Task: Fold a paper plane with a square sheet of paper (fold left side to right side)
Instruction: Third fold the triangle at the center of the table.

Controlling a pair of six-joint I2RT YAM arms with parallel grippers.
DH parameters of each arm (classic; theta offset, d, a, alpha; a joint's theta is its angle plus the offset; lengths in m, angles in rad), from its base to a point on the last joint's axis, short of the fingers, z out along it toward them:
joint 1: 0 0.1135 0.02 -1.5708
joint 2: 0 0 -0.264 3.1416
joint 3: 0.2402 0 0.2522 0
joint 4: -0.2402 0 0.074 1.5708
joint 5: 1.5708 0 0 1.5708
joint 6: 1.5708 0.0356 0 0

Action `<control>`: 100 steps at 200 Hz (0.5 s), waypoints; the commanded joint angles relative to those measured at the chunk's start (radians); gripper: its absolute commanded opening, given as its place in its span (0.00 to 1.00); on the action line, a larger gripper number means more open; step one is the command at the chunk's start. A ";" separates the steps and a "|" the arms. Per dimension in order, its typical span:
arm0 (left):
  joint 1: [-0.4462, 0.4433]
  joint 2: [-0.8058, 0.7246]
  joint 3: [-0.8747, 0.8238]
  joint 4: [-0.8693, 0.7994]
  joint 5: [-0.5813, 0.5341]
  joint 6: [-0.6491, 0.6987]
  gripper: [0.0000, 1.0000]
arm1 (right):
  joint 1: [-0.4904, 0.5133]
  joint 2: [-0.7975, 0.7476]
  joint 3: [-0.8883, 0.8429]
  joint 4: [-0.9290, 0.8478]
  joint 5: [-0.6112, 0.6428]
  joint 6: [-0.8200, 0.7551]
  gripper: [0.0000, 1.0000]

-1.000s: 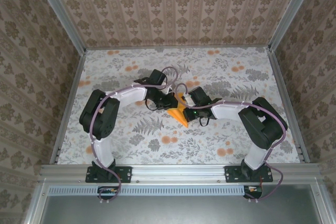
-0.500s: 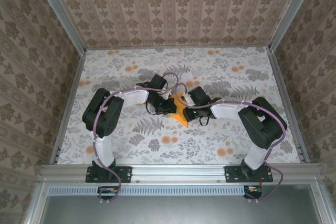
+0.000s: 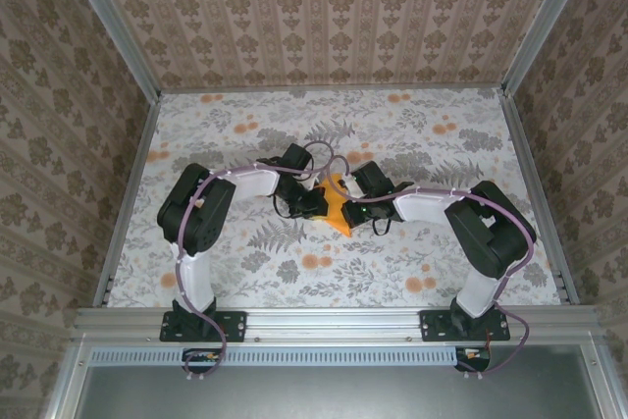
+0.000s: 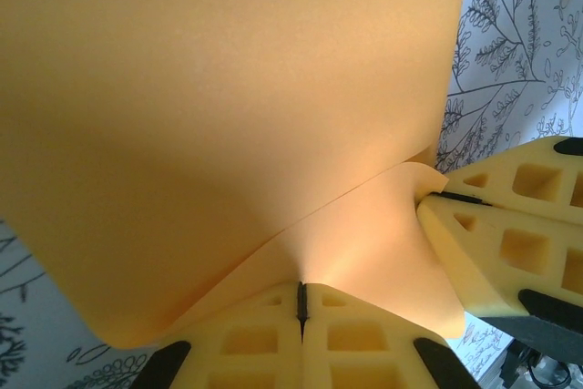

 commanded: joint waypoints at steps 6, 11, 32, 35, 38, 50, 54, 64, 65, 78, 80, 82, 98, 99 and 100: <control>0.010 0.031 -0.030 -0.045 -0.068 0.018 0.05 | -0.019 -0.008 0.030 -0.073 -0.045 0.045 0.08; 0.010 0.032 -0.032 -0.045 -0.069 0.018 0.05 | -0.025 -0.018 0.038 -0.080 -0.050 0.051 0.11; 0.010 0.038 -0.035 -0.049 -0.079 0.019 0.05 | -0.056 -0.072 0.056 -0.116 -0.073 0.075 0.24; 0.010 0.039 -0.035 -0.050 -0.080 0.018 0.05 | -0.061 -0.082 0.057 -0.120 -0.077 0.079 0.26; 0.010 0.040 -0.035 -0.050 -0.081 0.019 0.05 | -0.064 -0.092 0.059 -0.126 -0.080 0.084 0.28; 0.010 0.041 -0.033 -0.049 -0.081 0.017 0.04 | -0.077 -0.131 0.059 -0.159 -0.100 0.096 0.32; 0.010 0.041 -0.032 -0.050 -0.080 0.017 0.04 | -0.079 -0.143 0.060 -0.171 -0.108 0.099 0.32; 0.011 0.041 -0.030 -0.048 -0.083 0.017 0.04 | -0.079 -0.167 0.060 -0.197 -0.142 0.110 0.28; 0.011 0.041 -0.031 -0.049 -0.083 0.017 0.04 | -0.079 -0.169 0.061 -0.201 -0.146 0.111 0.28; 0.009 0.041 -0.030 -0.051 -0.084 0.019 0.04 | -0.077 -0.178 0.051 -0.207 -0.241 0.148 0.18; 0.009 0.041 -0.029 -0.051 -0.084 0.018 0.04 | -0.076 -0.177 0.049 -0.205 -0.257 0.155 0.17; 0.009 0.041 -0.030 -0.051 -0.085 0.018 0.04 | -0.074 -0.175 0.048 -0.204 -0.272 0.163 0.16; 0.009 0.041 -0.030 -0.053 -0.085 0.019 0.04 | -0.053 -0.144 0.041 -0.190 -0.365 0.216 0.08; 0.009 0.040 -0.030 -0.052 -0.085 0.019 0.04 | -0.050 -0.142 0.041 -0.189 -0.369 0.220 0.07; 0.009 0.040 -0.030 -0.051 -0.085 0.019 0.04 | -0.049 -0.138 0.040 -0.188 -0.373 0.223 0.07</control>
